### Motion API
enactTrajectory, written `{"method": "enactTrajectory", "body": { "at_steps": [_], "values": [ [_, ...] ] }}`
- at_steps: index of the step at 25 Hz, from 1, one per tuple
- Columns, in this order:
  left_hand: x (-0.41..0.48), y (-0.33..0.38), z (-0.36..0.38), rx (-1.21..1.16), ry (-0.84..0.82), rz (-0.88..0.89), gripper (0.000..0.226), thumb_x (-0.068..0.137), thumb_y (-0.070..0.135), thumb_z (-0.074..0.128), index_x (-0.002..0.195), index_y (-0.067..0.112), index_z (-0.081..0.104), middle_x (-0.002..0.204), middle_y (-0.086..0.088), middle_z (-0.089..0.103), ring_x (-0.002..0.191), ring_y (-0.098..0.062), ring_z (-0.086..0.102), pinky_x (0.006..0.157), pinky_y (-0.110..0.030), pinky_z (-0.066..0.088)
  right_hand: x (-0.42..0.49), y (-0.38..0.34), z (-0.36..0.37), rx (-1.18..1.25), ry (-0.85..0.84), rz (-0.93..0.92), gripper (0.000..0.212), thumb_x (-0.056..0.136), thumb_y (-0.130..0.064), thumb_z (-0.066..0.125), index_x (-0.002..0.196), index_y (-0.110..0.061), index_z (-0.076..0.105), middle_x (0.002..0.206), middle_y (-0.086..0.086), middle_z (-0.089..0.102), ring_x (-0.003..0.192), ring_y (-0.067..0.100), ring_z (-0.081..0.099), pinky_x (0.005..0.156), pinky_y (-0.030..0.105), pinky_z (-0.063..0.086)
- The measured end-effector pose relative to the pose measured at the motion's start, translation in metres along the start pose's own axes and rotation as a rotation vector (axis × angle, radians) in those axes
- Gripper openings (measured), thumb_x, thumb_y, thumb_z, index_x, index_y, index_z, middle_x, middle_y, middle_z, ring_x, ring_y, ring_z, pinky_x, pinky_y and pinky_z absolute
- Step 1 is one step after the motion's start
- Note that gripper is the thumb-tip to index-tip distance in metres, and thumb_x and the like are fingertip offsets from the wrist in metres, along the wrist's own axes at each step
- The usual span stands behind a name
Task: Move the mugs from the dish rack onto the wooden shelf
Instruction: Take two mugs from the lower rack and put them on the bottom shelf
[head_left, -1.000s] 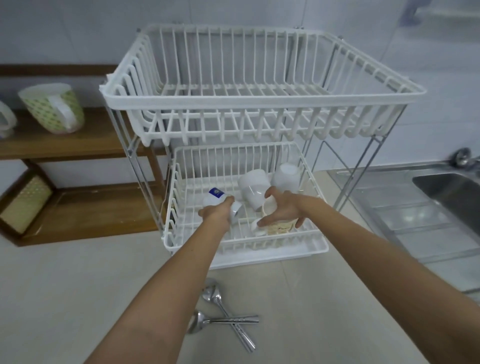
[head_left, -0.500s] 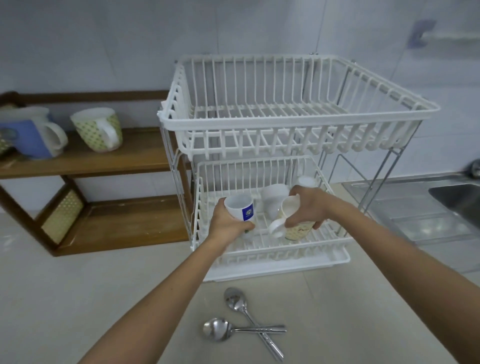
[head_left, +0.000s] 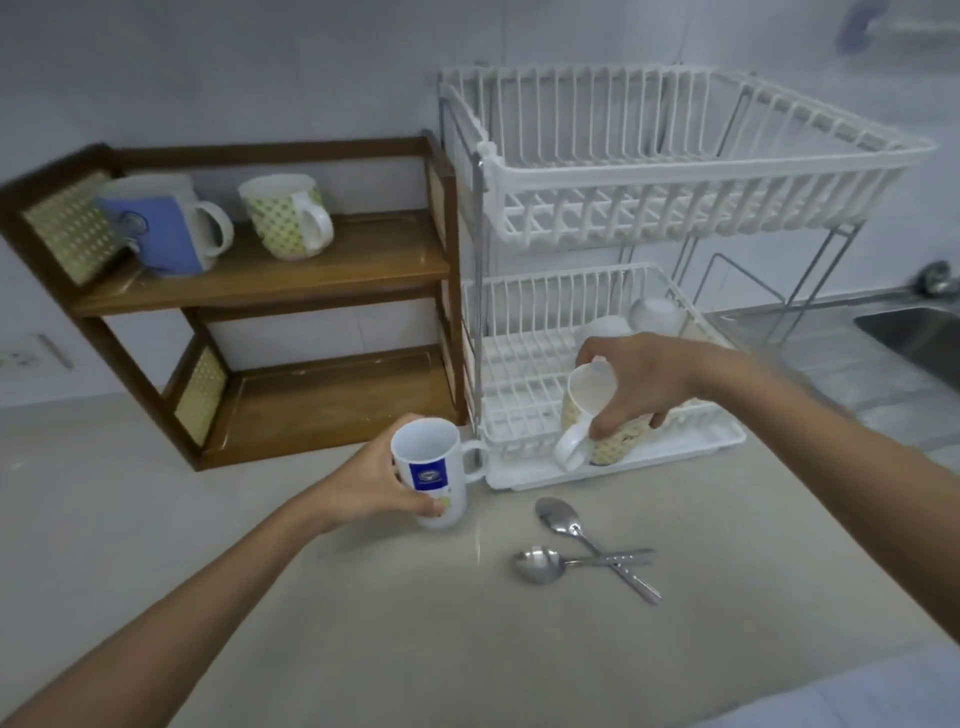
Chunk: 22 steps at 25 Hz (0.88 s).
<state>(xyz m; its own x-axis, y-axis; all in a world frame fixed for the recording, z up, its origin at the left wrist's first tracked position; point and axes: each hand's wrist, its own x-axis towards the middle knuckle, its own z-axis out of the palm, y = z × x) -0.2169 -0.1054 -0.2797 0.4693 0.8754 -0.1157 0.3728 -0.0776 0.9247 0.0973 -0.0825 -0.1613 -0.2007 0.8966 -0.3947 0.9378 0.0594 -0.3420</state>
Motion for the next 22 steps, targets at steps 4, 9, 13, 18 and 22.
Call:
{"method": "enactTrajectory", "body": {
  "at_steps": [4,9,13,18,22],
  "values": [
    [-0.041,-0.049,-0.053,-0.03,0.143,-0.099,0.074,0.05,0.031,0.091,0.108,0.049,0.049,0.099,0.021,0.066,0.093,-0.001,0.064,0.064,-0.014,0.054,-0.007,-0.061,0.038,0.052,-0.091,-0.102,0.07,0.054,-0.037,0.083,0.114,-0.034,0.046,0.098,-0.007,0.055,0.08,0.013,0.063,0.051,0.032,0.06],
    [-0.055,-0.094,-0.095,-0.116,0.604,-0.244,0.074,0.058,0.035,0.088,0.118,0.033,0.045,0.103,0.013,0.061,0.094,-0.012,0.061,0.062,-0.019,0.053,0.028,-0.138,0.085,0.051,-0.164,-0.243,0.067,0.056,-0.037,0.084,0.113,-0.03,0.049,0.101,-0.007,0.055,0.084,0.014,0.062,0.052,0.034,0.061],
    [-0.049,-0.111,-0.13,-0.11,0.846,-0.239,0.074,0.057,0.03,0.089,0.118,0.028,0.048,0.11,0.005,0.061,0.097,-0.015,0.06,0.072,-0.027,0.053,0.086,-0.195,0.11,0.083,-0.125,-0.26,0.071,0.059,-0.037,0.085,0.118,-0.026,0.047,0.112,-0.001,0.053,0.095,0.021,0.058,0.05,0.032,0.06],
    [-0.027,-0.124,-0.162,0.077,0.951,-0.319,0.079,0.058,0.02,0.089,0.125,0.019,0.048,0.12,-0.005,0.059,0.102,-0.018,0.053,0.084,-0.034,0.048,0.161,-0.242,0.123,0.107,0.028,-0.122,0.08,0.057,-0.038,0.086,0.124,-0.018,0.047,0.119,0.007,0.055,0.097,0.028,0.059,0.052,0.035,0.06],
    [0.0,-0.134,-0.177,0.06,1.024,-0.348,0.079,0.056,0.019,0.09,0.124,0.016,0.049,0.123,-0.007,0.059,0.114,-0.027,0.054,0.09,-0.038,0.048,0.211,-0.26,0.124,0.108,0.11,-0.01,0.088,0.054,-0.041,0.085,0.128,-0.015,0.045,0.125,0.009,0.053,0.106,0.031,0.058,0.063,0.04,0.061]
  ]
}}
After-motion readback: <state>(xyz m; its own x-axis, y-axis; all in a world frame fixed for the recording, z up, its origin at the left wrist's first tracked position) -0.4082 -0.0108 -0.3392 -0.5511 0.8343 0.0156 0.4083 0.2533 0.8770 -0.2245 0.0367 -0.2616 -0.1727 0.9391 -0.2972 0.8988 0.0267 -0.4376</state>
